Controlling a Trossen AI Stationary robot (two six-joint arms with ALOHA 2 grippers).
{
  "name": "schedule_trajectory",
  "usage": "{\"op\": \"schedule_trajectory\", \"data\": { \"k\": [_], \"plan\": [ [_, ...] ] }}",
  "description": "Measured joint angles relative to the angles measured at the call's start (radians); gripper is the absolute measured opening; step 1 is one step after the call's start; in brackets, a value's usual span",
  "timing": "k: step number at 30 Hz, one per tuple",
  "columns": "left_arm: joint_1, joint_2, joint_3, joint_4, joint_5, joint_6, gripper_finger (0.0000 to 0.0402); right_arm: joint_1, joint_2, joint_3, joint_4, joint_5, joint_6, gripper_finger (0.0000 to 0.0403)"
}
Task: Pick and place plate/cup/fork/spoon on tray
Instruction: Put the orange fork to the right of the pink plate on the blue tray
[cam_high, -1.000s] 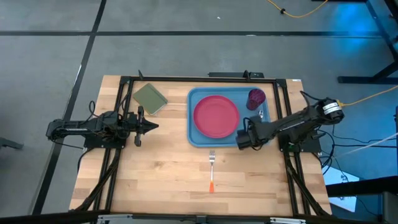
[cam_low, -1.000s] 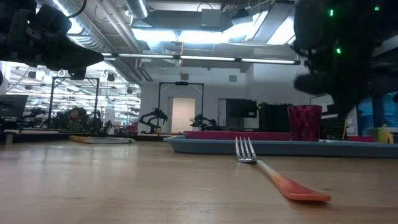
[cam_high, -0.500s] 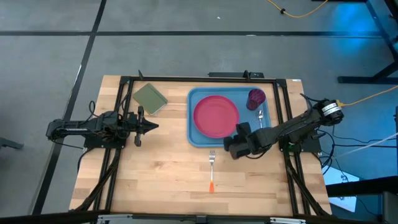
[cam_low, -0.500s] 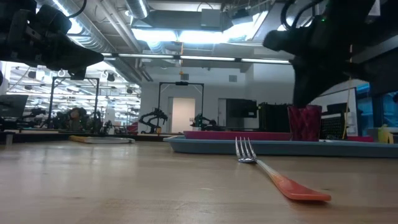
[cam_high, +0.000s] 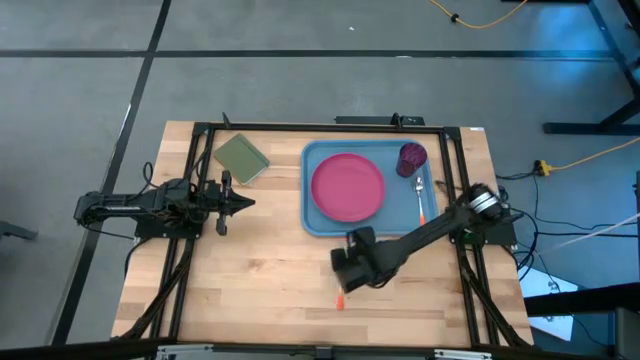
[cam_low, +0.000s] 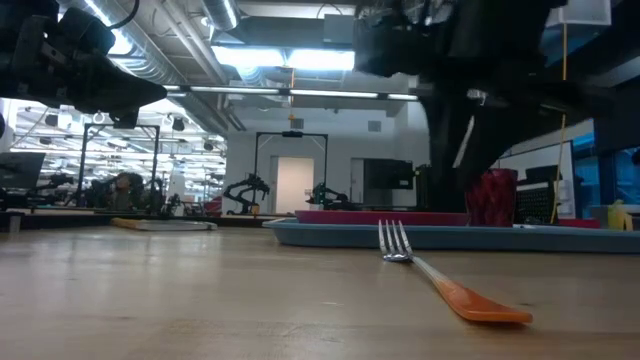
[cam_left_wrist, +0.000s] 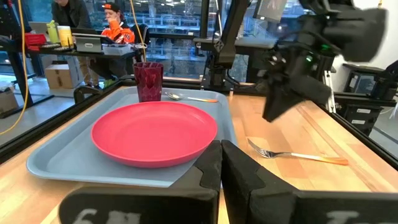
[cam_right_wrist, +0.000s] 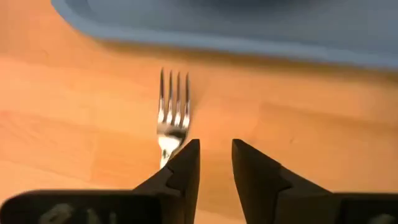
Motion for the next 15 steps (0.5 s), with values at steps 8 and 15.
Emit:
{"op": "schedule_trajectory", "data": {
  "k": [8,15],
  "plan": [
    [0.000,0.000,0.000,0.000,0.000,0.000,0.0000,0.001,0.186,0.216,-0.079,-0.070,0.072,0.0110],
    [0.000,0.000,0.000,0.000,-0.002,0.000,0.0000,0.002,0.267,0.320,-0.070,-0.106,0.069,0.0110]
  ]
}}
